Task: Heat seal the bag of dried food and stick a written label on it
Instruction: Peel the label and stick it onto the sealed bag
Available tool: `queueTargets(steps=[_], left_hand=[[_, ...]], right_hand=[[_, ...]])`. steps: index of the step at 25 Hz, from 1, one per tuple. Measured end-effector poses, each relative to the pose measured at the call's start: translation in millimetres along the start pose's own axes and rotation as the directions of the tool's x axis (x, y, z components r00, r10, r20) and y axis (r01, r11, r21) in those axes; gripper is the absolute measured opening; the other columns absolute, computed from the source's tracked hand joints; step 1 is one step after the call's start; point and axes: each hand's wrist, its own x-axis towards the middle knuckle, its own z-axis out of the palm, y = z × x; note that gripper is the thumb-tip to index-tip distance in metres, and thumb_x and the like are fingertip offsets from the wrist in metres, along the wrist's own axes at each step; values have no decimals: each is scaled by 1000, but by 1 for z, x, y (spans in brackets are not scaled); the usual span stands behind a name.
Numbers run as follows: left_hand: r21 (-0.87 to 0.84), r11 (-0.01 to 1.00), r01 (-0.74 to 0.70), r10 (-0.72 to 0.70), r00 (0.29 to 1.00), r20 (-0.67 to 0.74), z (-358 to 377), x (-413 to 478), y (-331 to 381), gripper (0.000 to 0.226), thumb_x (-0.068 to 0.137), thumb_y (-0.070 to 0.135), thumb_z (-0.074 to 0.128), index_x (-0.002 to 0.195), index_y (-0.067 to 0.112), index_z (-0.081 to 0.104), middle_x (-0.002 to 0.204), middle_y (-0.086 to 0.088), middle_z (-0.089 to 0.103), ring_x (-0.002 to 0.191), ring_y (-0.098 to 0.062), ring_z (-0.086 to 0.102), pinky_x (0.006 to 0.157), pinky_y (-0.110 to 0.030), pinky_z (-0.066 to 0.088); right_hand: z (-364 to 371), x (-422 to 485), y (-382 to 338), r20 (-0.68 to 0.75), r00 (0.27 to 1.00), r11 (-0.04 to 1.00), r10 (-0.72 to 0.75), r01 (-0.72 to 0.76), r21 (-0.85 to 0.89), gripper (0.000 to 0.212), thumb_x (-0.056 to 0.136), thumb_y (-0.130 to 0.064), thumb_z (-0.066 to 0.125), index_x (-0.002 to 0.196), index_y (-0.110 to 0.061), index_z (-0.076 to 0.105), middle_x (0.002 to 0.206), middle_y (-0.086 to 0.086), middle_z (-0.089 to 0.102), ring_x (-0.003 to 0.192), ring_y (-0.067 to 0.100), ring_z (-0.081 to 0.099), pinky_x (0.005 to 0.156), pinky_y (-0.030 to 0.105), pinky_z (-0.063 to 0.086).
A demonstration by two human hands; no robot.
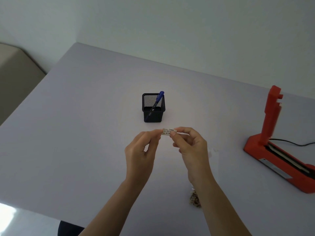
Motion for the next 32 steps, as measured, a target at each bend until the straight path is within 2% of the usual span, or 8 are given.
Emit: queueTargets(steps=[2, 6, 10, 13, 16, 21, 24, 32], left_hand=[[-26, 999, 27, -27, 1000, 9, -1, 0, 1, 17, 87, 6, 58, 98, 15, 68, 84, 3, 68, 78, -8, 63, 67, -14, 50], [-177, 951, 254, -242, 967, 86, -2, 3, 9, 17, 88, 7, 60, 90, 24, 62, 82, 4, 69, 76, -12, 65, 65, -18, 50], [-303, 875, 379, -357, 926, 127, -6, 9, 16, 13, 86, 9, 62, 88, 21, 60, 76, 3, 69, 73, -14, 67, 67, -20, 54], [-382, 771, 509, -459, 860, 221, -10, 14, 20, 9, 88, 11, 59, 95, 15, 63, 79, 1, 72, 76, -14, 70, 69, -18, 55], [-347, 717, 604, -532, 797, 286, -15, 17, 21, 12, 89, 12, 57, 88, 16, 68, 71, 6, 71, 70, -10, 67, 66, -15, 52], [-518, 347, 782, -591, 611, 527, -25, 23, 23, 14, 82, 13, 60, 78, 12, 73, 67, -2, 68, 61, -9, 62, 57, -16, 52], [-546, 253, 799, -585, 576, 571, -29, 24, 24, 18, 72, 18, 62, 82, 8, 73, 68, -3, 69, 59, -9, 63, 55, -15, 53], [-527, 332, 782, -612, 604, 511, -29, 22, 22, 15, 85, 14, 57, 84, 7, 70, 66, -3, 69, 58, -8, 63, 54, -15, 52]], right_hand=[[0, -2, -1, 6, 1000, 1000, -1, 1, 2, 7, 81, -23, 69, 81, -29, 65, 72, -10, 70, 64, 3, 63, 56, 7, 47], [0, -4, -3, 29, 999, 1000, -27, 27, -8, 6, 81, -22, 69, 82, -27, 66, 75, -8, 70, 64, 4, 63, 57, 7, 47], [-1, -7, -5, 42, 999, 1000, -30, 29, 6, 7, 81, -20, 69, 80, -27, 66, 71, -10, 70, 62, 4, 63, 56, 8, 47], [-2, -8, -5, 48, 998, 999, -35, 36, -10, 8, 81, -21, 68, 80, -28, 65, 71, -11, 69, 63, 2, 62, 57, 8, 48], [-2, -8, -5, 61, 997, 998, -56, 58, -33, 7, 81, -21, 68, 82, -27, 66, 75, -9, 69, 64, 0, 60, 61, 11, 50], [-4, -7, -8, 79, 995, 997, -67, 68, -19, 6, 82, -19, 69, 84, -25, 67, 79, -4, 71, 68, 5, 61, 65, 15, 51], [-3, -7, -11, 81, 994, 997, -75, 77, -20, 6, 82, -19, 68, 83, -24, 67, 79, -5, 71, 66, 2, 61, 63, 11, 50], [-4, -10, -12, 83, 993, 996, -89, 91, -19, 6, 82, -18, 69, 84, -23, 67, 80, -3, 71, 68, 3, 62, 65, 12, 51]])
